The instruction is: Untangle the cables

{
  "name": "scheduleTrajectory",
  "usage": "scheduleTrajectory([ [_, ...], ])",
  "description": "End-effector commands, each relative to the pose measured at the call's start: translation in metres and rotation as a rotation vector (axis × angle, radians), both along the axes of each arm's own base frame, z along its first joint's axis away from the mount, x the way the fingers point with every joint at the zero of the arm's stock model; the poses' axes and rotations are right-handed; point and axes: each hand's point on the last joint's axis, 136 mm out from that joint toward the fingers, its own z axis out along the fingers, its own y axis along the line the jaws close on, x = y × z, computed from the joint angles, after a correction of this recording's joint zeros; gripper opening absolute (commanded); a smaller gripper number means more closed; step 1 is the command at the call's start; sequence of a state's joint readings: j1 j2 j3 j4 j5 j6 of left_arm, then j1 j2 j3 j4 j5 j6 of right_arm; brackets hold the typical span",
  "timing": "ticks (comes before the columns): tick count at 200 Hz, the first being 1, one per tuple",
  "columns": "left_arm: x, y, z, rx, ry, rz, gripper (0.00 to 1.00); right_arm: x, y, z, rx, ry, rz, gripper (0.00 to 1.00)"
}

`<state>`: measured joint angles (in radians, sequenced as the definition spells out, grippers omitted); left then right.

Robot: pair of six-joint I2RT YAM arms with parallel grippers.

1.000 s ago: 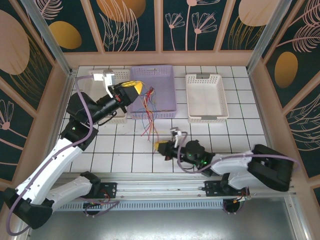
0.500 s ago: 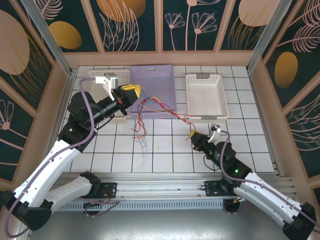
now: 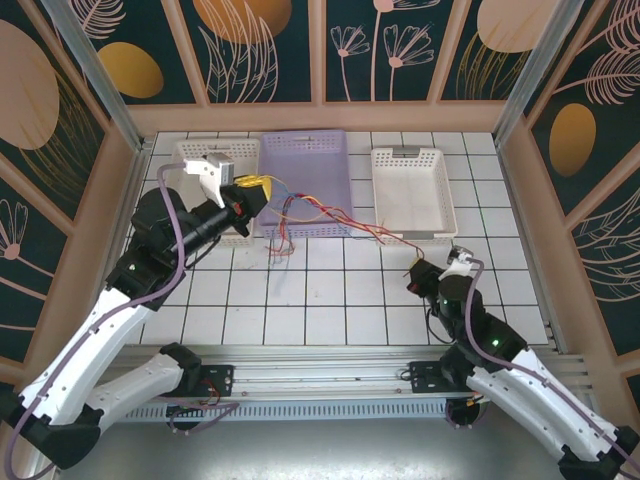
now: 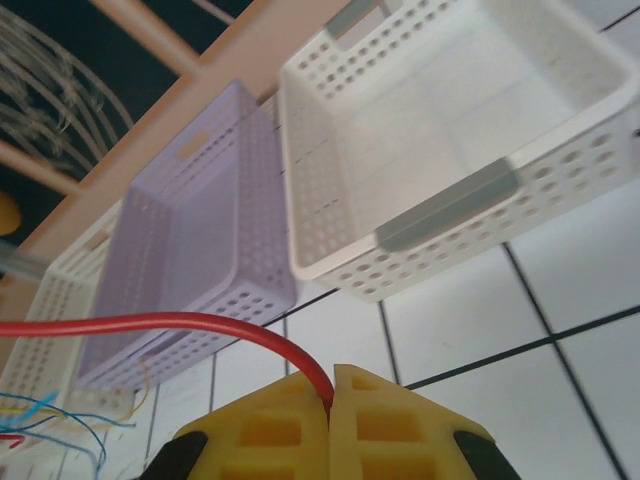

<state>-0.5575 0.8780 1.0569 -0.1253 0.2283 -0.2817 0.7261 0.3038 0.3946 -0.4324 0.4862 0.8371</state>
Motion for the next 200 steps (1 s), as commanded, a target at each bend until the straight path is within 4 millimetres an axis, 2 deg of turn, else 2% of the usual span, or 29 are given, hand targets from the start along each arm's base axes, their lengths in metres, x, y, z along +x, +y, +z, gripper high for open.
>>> scheduleTrajectory([
  [1,-0.002,0.022,0.012,0.042,-0.057,0.101,0.0,-0.004,-0.036,0.005,-0.046,0.022,-0.17,0.0],
  [54,-0.001,0.062,-0.001,0.1,-0.028,0.3,0.0,-0.01,-0.065,0.041,-0.09,-0.01,-0.284,0.0],
  [92,-0.002,0.081,-0.013,0.116,0.006,0.391,0.0,-0.011,-0.07,0.051,-0.115,-0.014,-0.297,0.0],
  [107,0.0,0.097,-0.017,0.131,0.028,0.481,0.0,-0.013,-0.073,0.057,-0.12,-0.019,-0.307,0.0],
  [164,-0.009,0.141,-0.022,0.175,0.044,0.678,0.0,-0.018,-0.081,0.071,-0.13,-0.029,-0.327,0.0],
  [200,-0.012,0.134,-0.027,0.151,0.049,0.632,0.0,-0.013,-0.071,0.078,-0.125,-0.049,-0.28,0.0],
])
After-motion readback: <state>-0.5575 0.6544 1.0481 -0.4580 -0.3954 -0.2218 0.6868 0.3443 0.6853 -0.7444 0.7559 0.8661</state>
